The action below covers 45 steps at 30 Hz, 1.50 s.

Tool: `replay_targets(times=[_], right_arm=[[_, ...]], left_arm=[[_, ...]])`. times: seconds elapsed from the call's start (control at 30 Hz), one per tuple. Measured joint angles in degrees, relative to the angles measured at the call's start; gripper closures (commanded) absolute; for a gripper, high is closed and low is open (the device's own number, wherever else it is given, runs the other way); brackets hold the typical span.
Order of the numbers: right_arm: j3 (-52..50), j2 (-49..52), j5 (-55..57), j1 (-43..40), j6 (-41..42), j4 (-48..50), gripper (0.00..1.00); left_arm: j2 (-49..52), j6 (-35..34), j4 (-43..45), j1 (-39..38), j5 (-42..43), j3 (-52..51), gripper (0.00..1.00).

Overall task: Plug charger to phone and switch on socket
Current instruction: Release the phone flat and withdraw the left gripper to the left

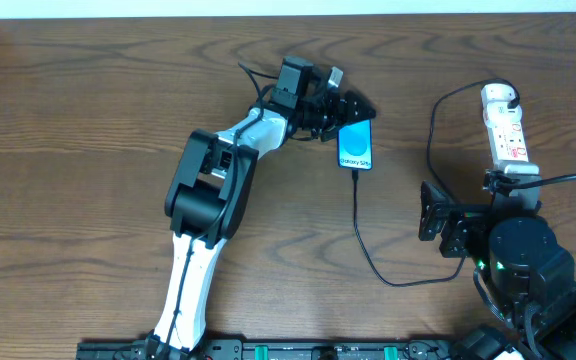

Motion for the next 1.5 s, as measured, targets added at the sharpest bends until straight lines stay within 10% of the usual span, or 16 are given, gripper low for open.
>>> replay_targets(times=[1.1,1.5], right_arm=[[0.0,0.0,0.0,0.0,0.0,-0.1,0.01],[0.0,0.9,0.0,0.0,0.0,0.5,0.01]], left_arm=[[-1.7,15.4,-12.3,2.2,-0.3,1.3,0.13],[-3.9,18.9,-18.8,-1.1,-12.2,2.6,0.13]])
